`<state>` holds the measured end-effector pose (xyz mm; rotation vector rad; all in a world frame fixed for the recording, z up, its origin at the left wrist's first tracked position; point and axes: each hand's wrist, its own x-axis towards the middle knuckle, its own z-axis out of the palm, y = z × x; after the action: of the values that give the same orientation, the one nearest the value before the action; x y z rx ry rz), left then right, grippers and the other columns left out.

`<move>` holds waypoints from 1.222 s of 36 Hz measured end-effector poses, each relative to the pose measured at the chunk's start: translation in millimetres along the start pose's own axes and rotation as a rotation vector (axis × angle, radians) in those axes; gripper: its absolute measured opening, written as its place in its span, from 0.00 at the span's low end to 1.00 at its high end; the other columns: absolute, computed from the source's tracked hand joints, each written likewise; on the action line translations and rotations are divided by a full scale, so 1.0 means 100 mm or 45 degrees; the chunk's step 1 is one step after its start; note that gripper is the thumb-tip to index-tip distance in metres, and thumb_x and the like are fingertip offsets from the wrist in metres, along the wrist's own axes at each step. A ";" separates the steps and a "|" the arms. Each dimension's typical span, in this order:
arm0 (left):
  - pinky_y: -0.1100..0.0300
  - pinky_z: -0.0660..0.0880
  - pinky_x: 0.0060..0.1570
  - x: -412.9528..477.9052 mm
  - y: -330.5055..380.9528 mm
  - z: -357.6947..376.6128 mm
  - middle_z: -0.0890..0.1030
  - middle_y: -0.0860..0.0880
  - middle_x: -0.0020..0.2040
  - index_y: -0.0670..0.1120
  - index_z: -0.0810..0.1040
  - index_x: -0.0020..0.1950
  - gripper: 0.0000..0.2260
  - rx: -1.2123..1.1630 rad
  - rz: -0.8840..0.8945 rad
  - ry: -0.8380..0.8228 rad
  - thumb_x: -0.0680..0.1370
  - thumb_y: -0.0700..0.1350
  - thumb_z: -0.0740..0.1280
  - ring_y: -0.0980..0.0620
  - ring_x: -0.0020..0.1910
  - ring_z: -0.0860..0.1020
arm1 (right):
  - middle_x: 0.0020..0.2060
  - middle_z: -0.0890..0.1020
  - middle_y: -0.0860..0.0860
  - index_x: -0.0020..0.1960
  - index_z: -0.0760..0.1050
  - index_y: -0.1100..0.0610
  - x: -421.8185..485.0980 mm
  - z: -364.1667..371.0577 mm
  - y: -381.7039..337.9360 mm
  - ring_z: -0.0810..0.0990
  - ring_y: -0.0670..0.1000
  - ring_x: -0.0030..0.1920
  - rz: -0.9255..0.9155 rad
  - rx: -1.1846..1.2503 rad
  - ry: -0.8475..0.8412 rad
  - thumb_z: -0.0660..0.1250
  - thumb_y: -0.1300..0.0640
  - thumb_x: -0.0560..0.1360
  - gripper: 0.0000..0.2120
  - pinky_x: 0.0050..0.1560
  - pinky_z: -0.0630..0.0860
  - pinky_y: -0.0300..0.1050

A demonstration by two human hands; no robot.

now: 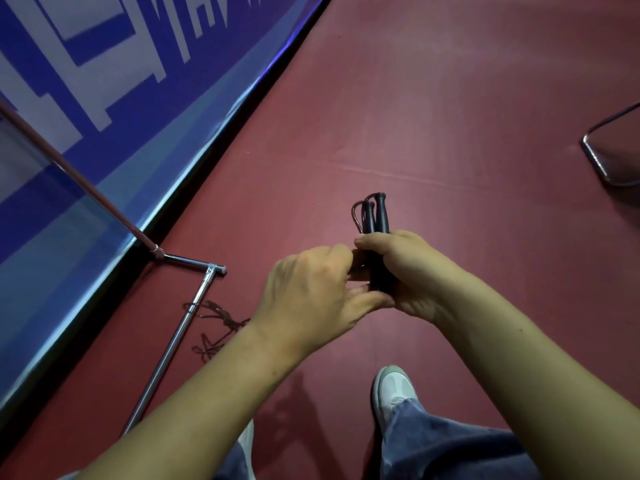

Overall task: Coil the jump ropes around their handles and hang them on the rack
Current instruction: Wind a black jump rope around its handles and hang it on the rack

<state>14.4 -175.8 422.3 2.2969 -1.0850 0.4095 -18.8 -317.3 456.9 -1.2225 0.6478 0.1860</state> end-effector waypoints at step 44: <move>0.58 0.62 0.24 -0.02 -0.01 -0.04 0.71 0.49 0.24 0.51 0.60 0.32 0.17 -0.038 0.020 -0.098 0.77 0.52 0.62 0.42 0.23 0.71 | 0.31 0.74 0.52 0.50 0.76 0.61 0.05 0.21 0.15 0.76 0.50 0.34 -0.186 0.399 -0.060 0.65 0.67 0.79 0.03 0.45 0.74 0.46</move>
<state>13.7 -171.9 424.5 2.2959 -1.1394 0.3117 -13.9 -294.0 445.5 -0.9558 0.5217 -0.0096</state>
